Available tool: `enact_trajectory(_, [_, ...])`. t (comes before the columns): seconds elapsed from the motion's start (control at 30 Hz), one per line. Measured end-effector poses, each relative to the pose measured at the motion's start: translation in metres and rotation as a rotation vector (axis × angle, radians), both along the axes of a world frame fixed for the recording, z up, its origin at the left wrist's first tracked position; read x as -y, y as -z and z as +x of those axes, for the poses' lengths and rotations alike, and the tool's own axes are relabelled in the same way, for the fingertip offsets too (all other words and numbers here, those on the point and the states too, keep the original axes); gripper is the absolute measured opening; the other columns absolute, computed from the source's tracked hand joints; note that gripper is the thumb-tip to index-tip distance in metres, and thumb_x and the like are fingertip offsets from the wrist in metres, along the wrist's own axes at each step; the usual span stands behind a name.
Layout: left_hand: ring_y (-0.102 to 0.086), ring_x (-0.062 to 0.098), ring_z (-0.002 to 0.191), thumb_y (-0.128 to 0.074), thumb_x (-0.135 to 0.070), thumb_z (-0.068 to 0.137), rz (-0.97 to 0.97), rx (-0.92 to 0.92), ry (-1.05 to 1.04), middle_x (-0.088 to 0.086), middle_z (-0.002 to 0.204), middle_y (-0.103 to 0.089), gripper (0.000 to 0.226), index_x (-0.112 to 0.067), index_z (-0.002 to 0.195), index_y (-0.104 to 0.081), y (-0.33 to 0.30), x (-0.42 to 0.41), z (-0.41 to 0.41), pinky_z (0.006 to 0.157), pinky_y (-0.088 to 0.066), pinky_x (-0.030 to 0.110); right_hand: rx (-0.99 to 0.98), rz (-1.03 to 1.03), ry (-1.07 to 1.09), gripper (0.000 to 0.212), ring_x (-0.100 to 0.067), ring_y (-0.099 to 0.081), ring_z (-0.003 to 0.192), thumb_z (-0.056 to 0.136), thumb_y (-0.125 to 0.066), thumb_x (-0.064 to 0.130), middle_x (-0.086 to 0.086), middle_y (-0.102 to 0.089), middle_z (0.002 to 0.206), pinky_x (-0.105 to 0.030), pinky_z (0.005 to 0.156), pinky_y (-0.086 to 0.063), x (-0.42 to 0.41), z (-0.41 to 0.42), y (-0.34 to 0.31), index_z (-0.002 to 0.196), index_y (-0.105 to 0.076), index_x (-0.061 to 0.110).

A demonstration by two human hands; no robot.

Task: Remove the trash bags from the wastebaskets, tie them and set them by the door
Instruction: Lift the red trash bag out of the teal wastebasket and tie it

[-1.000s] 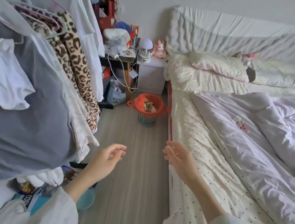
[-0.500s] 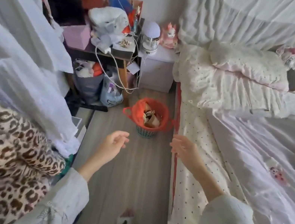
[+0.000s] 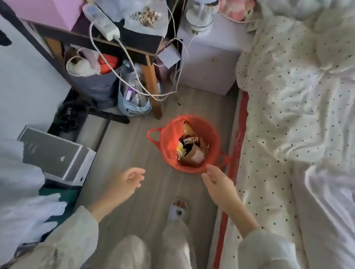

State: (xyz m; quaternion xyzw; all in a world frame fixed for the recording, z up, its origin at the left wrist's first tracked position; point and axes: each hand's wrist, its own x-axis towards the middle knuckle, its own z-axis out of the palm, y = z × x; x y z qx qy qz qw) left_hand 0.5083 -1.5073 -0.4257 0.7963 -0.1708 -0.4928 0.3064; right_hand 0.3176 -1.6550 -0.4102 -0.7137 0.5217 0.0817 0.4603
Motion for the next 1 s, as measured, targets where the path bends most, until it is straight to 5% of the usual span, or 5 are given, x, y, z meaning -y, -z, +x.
enact_trajectory(0.13, [-0.058, 0.024, 0.1, -0.042, -0.013, 0.094, 0.104, -0.051, -0.001, 0.008, 0.107, -0.06, 0.029, -0.006, 0.12, -0.053, 0.083, 0.048, 0.019, 0.092, -0.046, 0.038, -0.069, -0.086, -0.237, 0.048, -0.022, -0.036, 0.135, 0.096, -0.042, 0.027, -0.004, -0.043, 0.145, -0.032, 0.11, -0.03, 0.039, 0.032, 0.086, 0.143, -0.035, 0.017])
enact_trajectory(0.33, [-0.051, 0.02, 0.102, -0.037, -0.007, 0.095, 0.125, -0.18, -0.106, 0.017, 0.125, -0.056, 0.03, -0.005, 0.121, -0.051, 0.218, 0.095, 0.035, 0.075, -0.042, 0.02, -0.301, -0.221, -0.598, 0.054, -0.022, -0.018, 0.145, 0.096, -0.037, 0.02, -0.005, -0.023, 0.156, -0.039, 0.118, -0.013, 0.055, 0.053, 0.246, 0.147, -0.021, 0.018])
enact_trajectory(0.57, [-0.04, 0.023, 0.13, -0.045, -0.012, 0.094, 0.185, -0.424, -0.374, 0.006, 0.14, -0.039, 0.052, -0.009, 0.142, -0.025, 0.355, 0.124, 0.027, 0.102, -0.037, 0.039, -0.354, -0.411, -0.621, 0.077, -0.028, -0.064, 0.111, 0.044, -0.087, 0.021, -0.01, -0.067, 0.12, -0.052, 0.096, -0.046, 0.031, 0.041, 0.395, 0.118, -0.065, 0.015])
enact_trajectory(0.73, [-0.065, 0.003, 0.071, -0.052, -0.006, 0.089, 0.074, -0.416, -0.521, 0.001, 0.087, -0.061, 0.009, -0.012, 0.085, -0.057, 0.387, 0.149, 0.036, 0.091, -0.051, 0.033, -0.26, -0.526, -0.607, 0.087, -0.031, -0.053, 0.125, 0.057, -0.08, 0.019, -0.012, -0.055, 0.136, -0.049, 0.107, -0.019, 0.025, 0.032, 0.421, 0.135, -0.044, 0.016])
enact_trajectory(1.0, [-0.057, 0.009, 0.039, -0.063, 0.006, 0.079, 0.227, -0.155, -0.625, 0.006, 0.052, -0.056, 0.031, -0.007, 0.056, -0.046, 0.381, 0.165, 0.046, 0.038, -0.051, 0.017, -0.265, -0.526, -0.591, 0.066, -0.032, -0.055, 0.123, 0.067, -0.075, 0.023, -0.012, -0.058, 0.132, -0.053, 0.11, -0.025, 0.035, 0.035, 0.412, 0.13, -0.054, 0.015])
